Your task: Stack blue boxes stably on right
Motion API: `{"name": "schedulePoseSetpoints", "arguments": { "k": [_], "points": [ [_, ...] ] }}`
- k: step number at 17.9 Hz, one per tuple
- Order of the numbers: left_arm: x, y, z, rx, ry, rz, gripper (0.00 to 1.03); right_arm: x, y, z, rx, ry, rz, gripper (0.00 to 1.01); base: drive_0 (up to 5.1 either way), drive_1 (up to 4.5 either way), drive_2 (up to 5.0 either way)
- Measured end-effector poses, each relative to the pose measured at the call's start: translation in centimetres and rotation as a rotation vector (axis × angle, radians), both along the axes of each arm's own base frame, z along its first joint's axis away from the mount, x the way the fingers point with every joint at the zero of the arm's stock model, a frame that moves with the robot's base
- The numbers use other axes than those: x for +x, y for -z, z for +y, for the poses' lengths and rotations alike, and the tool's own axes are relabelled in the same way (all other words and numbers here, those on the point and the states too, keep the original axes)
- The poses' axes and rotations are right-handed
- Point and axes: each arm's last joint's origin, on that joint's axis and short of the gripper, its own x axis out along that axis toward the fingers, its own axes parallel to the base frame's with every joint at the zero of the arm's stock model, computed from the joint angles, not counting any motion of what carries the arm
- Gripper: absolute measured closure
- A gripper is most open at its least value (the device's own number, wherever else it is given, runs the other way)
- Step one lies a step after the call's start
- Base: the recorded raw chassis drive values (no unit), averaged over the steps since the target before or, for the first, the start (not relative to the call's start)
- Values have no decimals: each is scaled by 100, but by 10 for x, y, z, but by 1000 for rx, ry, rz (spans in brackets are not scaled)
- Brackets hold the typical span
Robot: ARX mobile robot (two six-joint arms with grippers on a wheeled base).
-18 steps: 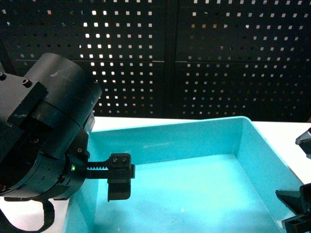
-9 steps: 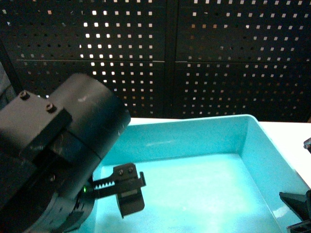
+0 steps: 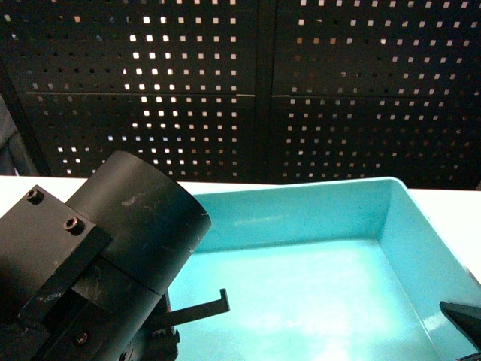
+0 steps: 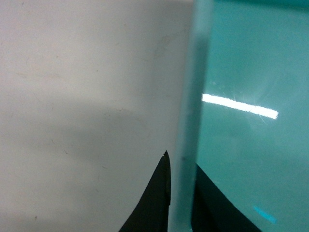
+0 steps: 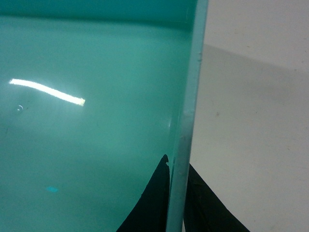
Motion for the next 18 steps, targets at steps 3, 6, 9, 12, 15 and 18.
{"name": "schedulePoseSetpoints", "arguments": {
  "k": [3, 6, 9, 12, 15, 18],
  "points": [
    [6, -2, 1, 32, 76, -40, 95, -1, -4, -2, 10, 17, 6, 94, 0, 0, 0],
    [23, -35, 7, 44, 150, -163, 95, 12, -32, -2, 66, 65, -27, 94, 0, 0, 0],
    [38, -66, 7, 48, 180, -270, 96, 29, -65, -4, 91, 87, -129, 94, 0, 0, 0],
    [47, -98, 7, 60, 215, -348, 96, 37, -92, -5, 116, 111, -190, 94, 0, 0, 0],
    [55, -129, 7, 54, 232, -459, 96, 46, -127, -6, 127, 127, -290, 94, 0, 0, 0],
    [60, -171, 8, 56, 251, -593, 96, 50, -170, -6, 130, 139, -425, 94, 0, 0, 0]
  ]
}}
